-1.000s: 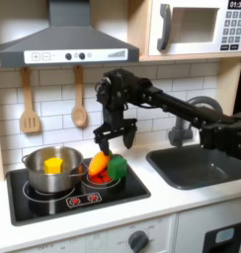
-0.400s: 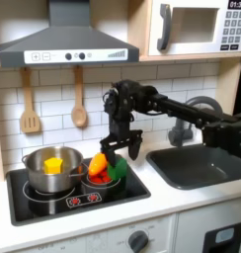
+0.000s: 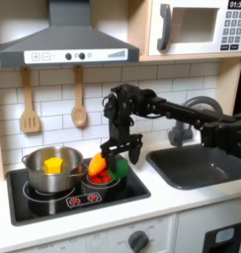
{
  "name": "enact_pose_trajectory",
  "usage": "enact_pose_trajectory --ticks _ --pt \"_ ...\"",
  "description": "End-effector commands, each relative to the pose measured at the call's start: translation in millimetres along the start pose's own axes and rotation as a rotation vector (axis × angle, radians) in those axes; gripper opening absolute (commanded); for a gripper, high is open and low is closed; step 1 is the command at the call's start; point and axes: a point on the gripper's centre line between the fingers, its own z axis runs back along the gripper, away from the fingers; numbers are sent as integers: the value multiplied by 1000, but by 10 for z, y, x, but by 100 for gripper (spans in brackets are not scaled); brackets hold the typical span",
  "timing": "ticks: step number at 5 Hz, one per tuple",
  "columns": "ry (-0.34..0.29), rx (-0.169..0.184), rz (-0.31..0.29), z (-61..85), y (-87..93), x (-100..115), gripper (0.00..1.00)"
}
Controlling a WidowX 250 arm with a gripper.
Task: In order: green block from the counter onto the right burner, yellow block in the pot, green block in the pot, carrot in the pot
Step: 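Put the green block in the pot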
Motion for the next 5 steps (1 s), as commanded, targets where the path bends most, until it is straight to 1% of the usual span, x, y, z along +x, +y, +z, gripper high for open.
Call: enact_pose_trajectory --ticks 1,2,3,4,5 --pt "28 45 35 -218 102 30 100" --pt "16 56 62 -257 145 63 100" --pt "18 53 62 -272 122 59 100" --pt "10 54 54 -280 105 19 23" --pt "-18 45 50 -192 87 6 0"
